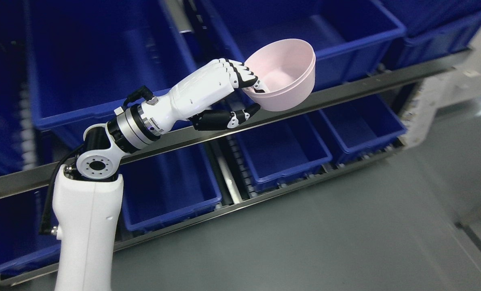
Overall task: Stack pink IKEA bowls on left shelf middle
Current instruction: 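Hold the bowls in the left hand while turning toward the blue bins, then lower the bowls into the middle blue bin and open the left hand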
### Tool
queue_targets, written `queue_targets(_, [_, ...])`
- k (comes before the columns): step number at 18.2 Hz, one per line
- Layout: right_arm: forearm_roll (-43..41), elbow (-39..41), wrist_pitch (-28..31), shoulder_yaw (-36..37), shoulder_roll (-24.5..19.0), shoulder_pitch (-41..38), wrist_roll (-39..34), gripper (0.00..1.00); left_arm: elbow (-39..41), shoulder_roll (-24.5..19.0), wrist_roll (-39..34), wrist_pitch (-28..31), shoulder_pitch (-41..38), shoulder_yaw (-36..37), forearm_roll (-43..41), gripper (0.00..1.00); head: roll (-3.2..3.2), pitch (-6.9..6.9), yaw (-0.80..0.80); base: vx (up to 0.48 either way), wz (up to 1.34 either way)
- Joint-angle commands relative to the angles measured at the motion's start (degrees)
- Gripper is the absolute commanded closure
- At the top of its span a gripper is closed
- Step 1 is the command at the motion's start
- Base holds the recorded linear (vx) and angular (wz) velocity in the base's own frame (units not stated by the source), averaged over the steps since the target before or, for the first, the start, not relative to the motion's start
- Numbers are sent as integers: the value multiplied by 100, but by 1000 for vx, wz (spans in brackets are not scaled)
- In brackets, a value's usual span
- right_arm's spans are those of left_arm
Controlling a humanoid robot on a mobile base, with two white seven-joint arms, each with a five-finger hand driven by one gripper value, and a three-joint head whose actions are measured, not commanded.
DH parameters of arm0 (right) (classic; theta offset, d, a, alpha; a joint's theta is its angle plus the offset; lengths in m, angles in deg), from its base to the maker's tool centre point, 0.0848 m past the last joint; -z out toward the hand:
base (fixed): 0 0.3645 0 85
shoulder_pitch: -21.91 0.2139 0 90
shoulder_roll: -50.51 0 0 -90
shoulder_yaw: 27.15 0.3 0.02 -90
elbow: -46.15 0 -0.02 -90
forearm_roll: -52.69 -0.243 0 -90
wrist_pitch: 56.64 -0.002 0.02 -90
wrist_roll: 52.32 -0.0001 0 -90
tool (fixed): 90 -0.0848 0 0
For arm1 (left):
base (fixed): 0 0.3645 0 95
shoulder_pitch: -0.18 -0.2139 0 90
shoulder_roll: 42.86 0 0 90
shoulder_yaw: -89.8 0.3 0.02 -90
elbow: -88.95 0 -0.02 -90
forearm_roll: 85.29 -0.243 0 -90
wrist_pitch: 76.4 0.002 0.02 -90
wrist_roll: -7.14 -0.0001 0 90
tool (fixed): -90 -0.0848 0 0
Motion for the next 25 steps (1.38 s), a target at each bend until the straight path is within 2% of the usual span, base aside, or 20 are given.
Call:
queue_targets(1, [0,193,-3,62,100,-9,0,0,17,-100,-4,54,106,-28,0,93,0,0,0,-7,1192])
queue_targets(8, [0,193,-3,62,100,-9,0,0,131,-100,5,353,370,-28,-9,93,0,-2,0,107,686])
queue_targets(17, [0,193,-3,62,100,-9,0,0,131,-100,58,433,290,-133,-18,93,0,-2,0,122,123])
queue_targets(20, [0,193,-3,62,100,-9,0,0,131,-113,49,756,325,-326,-79,93,0,-2,0,95,-6])
queue_targets(23, [0,193,-3,62,100,-9,0,0,79,-780,14,1431,369,-511,-622,93,0,-2,0,89,-62])
queue_targets(25, [0,193,-3,62,100,-9,0,0,-148,-984,-4,1881,378,-546,-904,92,0,-1,0,79,-93])
